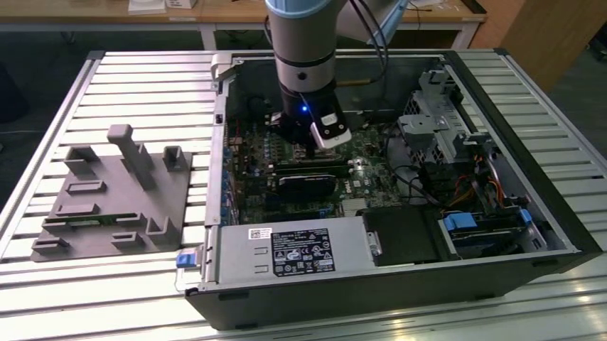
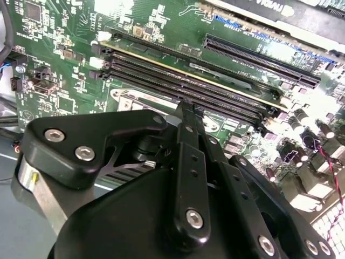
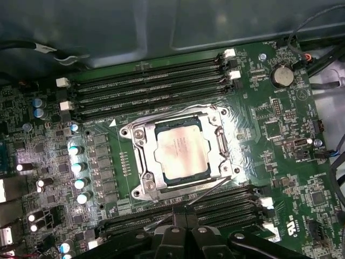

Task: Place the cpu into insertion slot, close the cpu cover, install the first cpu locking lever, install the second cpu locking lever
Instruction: 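Install the second cpu locking lever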

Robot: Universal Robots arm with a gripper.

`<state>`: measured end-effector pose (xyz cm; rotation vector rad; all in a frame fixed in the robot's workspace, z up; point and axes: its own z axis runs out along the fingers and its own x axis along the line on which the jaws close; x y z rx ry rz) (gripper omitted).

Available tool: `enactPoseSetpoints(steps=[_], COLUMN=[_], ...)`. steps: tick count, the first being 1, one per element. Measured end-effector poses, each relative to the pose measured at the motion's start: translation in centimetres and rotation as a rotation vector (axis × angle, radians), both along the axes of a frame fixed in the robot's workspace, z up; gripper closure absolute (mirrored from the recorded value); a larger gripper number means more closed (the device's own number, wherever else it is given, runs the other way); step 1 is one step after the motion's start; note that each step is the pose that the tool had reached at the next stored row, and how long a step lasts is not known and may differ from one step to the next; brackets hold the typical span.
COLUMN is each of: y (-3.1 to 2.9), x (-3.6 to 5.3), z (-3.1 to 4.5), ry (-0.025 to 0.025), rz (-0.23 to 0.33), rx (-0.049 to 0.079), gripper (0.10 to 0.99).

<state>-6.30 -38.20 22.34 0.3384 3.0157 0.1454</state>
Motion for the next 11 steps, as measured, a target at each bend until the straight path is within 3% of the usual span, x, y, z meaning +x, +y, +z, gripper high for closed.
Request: enactPoseSetpoints(steps=[2,7,11], y=[-0.13,-0.49,-1.12], x=[-0.08,-0.46,-0.88], z=[-0.11,-0.33,-0.51], ry=[0.0,0.0,0.0], rz=[0.0,0.0,0.0], rx=[0.009,0.047,0.077], gripper=[0.98,0.98,0.98])
